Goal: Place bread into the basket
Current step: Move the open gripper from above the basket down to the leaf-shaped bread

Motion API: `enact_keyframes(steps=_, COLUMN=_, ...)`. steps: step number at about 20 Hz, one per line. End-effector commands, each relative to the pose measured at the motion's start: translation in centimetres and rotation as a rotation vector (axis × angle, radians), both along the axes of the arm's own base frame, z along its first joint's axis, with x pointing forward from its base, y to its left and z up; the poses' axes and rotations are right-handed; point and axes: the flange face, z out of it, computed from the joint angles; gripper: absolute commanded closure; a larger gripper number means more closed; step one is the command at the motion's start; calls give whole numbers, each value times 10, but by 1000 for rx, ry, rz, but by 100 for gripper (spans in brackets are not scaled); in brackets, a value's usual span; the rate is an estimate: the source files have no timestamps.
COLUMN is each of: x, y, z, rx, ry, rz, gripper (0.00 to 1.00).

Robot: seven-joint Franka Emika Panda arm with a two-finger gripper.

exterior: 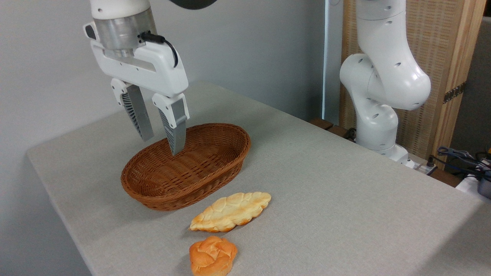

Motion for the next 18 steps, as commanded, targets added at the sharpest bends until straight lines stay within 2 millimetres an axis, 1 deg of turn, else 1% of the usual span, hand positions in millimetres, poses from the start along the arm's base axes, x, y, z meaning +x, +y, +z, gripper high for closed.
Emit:
enact_keyframes(steps=1, x=-5, y=8, z=17, rx=-9, ry=-57, rz=9, gripper=0)
enact_keyframes(steps=8, x=-5, y=8, z=16, rx=-9, ry=-56, rz=10, gripper=0)
enact_keyframes(steps=10, x=-6, y=8, z=8, rx=-7, ry=-39, rz=10, gripper=0)
enact_keyframes(steps=12, x=-10, y=9, z=7, rx=-6, ry=-33, rz=12, gripper=0)
enact_keyframes(steps=14, x=-10, y=14, z=6, rx=-5, ry=-36, rz=18, gripper=0)
enact_keyframes(steps=15, x=-9, y=23, z=7, rx=-6, ry=-44, rz=34, gripper=0)
enact_keyframes(steps=16, x=-12, y=29, z=7, rx=-5, ry=-46, rz=43, gripper=0)
enact_keyframes(steps=18, x=-26, y=35, z=1, rx=-2, ry=-47, rz=34, gripper=0)
